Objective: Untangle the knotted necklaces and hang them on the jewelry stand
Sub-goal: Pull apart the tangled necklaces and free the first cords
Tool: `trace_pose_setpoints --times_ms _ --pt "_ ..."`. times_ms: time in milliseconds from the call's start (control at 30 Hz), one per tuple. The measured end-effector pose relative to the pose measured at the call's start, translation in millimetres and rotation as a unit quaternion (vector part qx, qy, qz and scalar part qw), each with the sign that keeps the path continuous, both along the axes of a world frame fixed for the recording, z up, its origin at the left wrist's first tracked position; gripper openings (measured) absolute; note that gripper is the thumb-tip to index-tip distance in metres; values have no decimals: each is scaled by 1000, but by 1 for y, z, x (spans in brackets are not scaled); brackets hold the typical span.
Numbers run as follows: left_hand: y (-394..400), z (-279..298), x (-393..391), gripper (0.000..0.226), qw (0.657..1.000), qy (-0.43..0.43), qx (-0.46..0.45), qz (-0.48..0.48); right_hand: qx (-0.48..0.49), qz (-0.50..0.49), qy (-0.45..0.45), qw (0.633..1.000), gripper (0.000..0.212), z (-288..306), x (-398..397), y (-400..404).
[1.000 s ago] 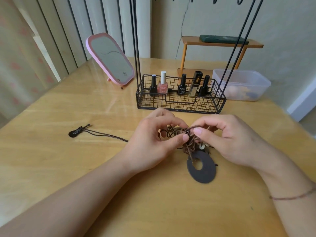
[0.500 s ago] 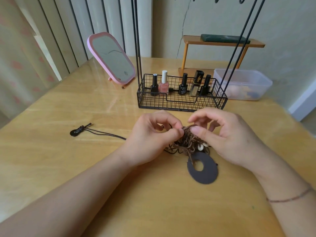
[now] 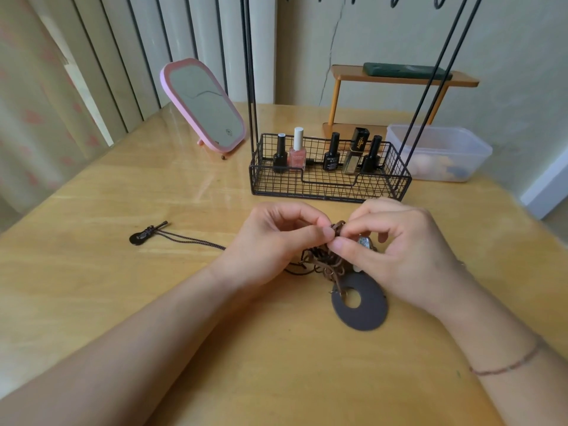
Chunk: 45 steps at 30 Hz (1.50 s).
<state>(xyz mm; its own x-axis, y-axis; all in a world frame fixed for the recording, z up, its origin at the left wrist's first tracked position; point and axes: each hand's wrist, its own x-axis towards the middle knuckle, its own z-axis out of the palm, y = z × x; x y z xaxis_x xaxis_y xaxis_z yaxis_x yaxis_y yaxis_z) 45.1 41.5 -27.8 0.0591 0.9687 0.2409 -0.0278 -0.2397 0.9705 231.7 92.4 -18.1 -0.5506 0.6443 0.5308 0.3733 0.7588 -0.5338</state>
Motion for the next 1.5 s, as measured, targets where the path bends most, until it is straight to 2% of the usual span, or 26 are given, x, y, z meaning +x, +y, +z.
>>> trace_pose_setpoints --times_ms 67,167,233,300,400,467,567,667,800,1000,1100,1233,1333,1400,1500 --pt "0 -1 0 9 1000 14 15 12 -40 16 23 999 4 -1 -2 -1" --pt "2 -1 -1 11 999 11 15 35 -108 29 43 993 13 2 -1 0" --pt "3 -1 0 12 999 2 9 43 -140 35 48 988 12 4 0 2" --pt "3 -1 1 12 999 3 10 48 -175 40 38 983 7 6 1 3" --pt "3 0 1 11 999 8 5 44 -200 46 -19 978 14 3 2 2" --pt "4 -1 0 19 999 16 0 46 -210 51 -34 976 18 2 1 2" --pt "4 -2 1 17 998 48 6 50 -228 77 -33 970 29 3 1 3" --pt "4 -2 1 18 995 66 16 70 -283 110 -8 953 23 8 3 1" --pt "6 1 -3 23 993 0 2 120 -310 115 56 942 22 17 7 -3" --pt "9 5 -9 21 987 -63 -23 145 -311 177 79 930 36 24 13 -8" --pt "11 8 -12 21 983 -89 -24 158 -340 210 95 912 27 27 15 -11" --pt "13 13 -19 20 974 -145 -31 173 -435 278 3 857 29 25 15 -15" --pt "13 17 -23 20 967 -183 -30 174 -487 289 -56 822 18 22 12 -18" --pt "14 19 -26 20 960 -213 -23 180 -480 267 -79 832 11 22 11 -18" --pt "14 25 -33 17 942 -273 -5 197 -401 223 -63 886 19 26 15 -13"
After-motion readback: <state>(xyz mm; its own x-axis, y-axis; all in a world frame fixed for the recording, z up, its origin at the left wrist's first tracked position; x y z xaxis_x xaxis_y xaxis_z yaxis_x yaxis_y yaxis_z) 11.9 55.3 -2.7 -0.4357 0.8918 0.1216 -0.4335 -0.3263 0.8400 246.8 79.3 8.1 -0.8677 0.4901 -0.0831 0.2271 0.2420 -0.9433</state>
